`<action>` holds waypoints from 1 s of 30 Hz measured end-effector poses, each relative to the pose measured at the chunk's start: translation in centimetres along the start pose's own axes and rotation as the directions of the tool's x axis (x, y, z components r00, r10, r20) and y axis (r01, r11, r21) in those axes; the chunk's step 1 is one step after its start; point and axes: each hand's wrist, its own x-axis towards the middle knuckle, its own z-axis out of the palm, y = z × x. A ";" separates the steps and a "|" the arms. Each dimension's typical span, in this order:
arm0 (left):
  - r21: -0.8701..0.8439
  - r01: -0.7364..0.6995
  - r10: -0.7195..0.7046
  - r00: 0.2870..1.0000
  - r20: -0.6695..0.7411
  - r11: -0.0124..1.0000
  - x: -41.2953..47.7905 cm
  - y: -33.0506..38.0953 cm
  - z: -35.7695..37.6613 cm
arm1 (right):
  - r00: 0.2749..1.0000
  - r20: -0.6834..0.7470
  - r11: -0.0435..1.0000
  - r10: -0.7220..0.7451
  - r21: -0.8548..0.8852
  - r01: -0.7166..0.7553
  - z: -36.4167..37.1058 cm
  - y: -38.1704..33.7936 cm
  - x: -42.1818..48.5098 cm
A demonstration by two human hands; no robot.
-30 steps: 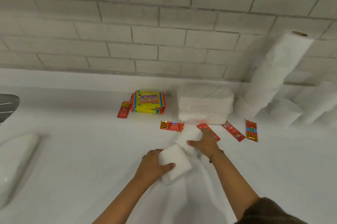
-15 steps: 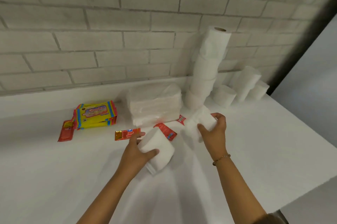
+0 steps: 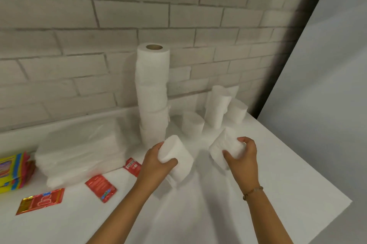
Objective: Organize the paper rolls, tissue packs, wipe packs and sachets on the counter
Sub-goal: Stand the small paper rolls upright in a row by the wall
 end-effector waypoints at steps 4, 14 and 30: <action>0.017 -0.072 0.072 0.997 -0.036 0.997 5.1 4.3 4.6 | 0.999 0.037 1.000 0.015 -0.022 -0.015 -2.0 2.6 3.9; 0.240 -0.005 0.046 0.986 -0.163 0.971 17.2 10.0 9.9 | 0.995 0.089 0.995 -0.043 -0.087 0.051 -2.3 6.3 12.0; 0.422 0.002 0.079 0.981 -0.175 0.907 18.4 7.7 10.3 | 0.976 0.127 0.912 -0.175 -0.352 0.210 1.2 5.4 32.4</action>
